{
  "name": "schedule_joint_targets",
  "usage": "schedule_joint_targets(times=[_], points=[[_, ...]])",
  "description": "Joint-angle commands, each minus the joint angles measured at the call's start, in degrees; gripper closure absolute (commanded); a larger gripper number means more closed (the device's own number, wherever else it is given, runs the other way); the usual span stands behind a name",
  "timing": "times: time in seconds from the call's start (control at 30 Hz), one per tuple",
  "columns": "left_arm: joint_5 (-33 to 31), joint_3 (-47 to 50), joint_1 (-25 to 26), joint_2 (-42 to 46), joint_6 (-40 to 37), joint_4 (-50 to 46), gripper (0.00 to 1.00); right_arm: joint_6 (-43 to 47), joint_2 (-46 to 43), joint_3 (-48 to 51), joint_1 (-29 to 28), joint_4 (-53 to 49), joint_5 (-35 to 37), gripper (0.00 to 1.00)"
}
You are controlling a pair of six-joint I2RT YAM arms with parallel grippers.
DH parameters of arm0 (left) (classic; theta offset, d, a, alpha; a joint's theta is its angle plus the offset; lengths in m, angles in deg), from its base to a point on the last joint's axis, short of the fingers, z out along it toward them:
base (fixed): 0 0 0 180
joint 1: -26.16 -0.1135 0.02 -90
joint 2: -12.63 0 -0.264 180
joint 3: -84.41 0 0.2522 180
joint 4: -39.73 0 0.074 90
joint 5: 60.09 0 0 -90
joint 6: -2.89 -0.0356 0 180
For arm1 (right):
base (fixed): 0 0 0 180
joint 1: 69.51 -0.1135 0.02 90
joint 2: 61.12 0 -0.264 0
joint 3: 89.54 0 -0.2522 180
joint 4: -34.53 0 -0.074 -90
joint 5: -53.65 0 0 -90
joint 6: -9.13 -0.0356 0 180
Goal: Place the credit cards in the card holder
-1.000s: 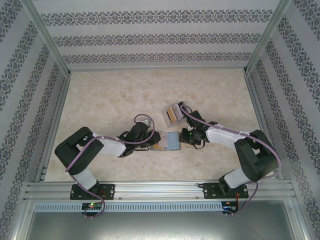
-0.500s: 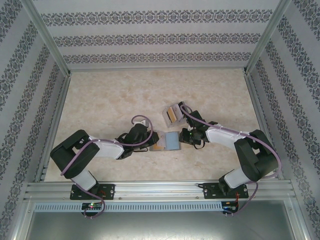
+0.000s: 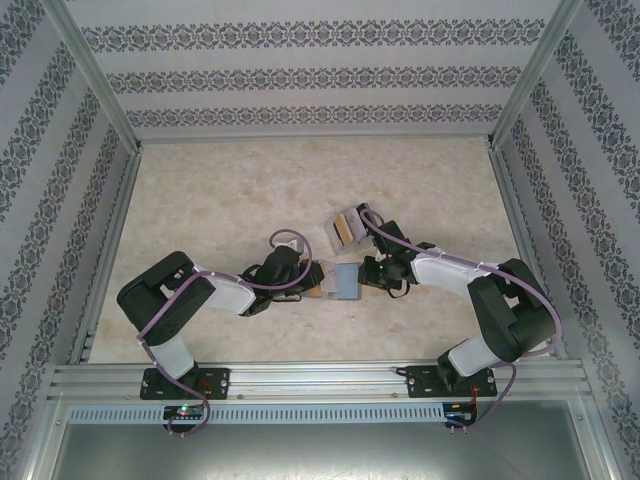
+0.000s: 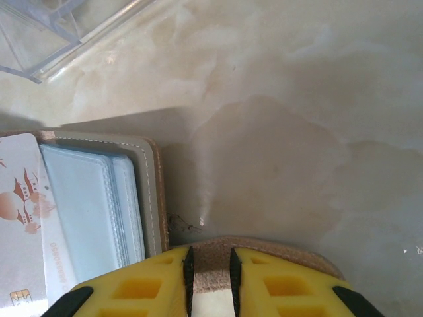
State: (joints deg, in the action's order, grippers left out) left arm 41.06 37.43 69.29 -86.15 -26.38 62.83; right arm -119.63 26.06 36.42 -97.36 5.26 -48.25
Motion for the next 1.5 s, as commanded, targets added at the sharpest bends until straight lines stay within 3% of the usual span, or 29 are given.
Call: schedule_joint_targets(times=[0.0, 0.57, 1.17, 1.47], points=[[2.3, -0.5, 1.2, 0.3, -0.3, -4.3, 1.00, 0.4, 2.1, -0.3, -0.3, 0.0, -0.8, 0.75], [2.6, -0.9, 1.2, 3.0, -3.7, -13.8, 1.00, 0.2, 2.0, -0.3, -0.4, 0.2, -0.5, 0.75], [9.4, -7.5, 1.2, -4.8, -5.6, -13.7, 0.98, 0.1, 2.1, -0.3, -0.8, 0.0, -0.8, 0.75], [10.2, -8.7, 1.3, -6.0, -3.4, -11.7, 0.75, -0.2, 1.5, 0.3, -1.0, 0.4, -1.1, 0.78]])
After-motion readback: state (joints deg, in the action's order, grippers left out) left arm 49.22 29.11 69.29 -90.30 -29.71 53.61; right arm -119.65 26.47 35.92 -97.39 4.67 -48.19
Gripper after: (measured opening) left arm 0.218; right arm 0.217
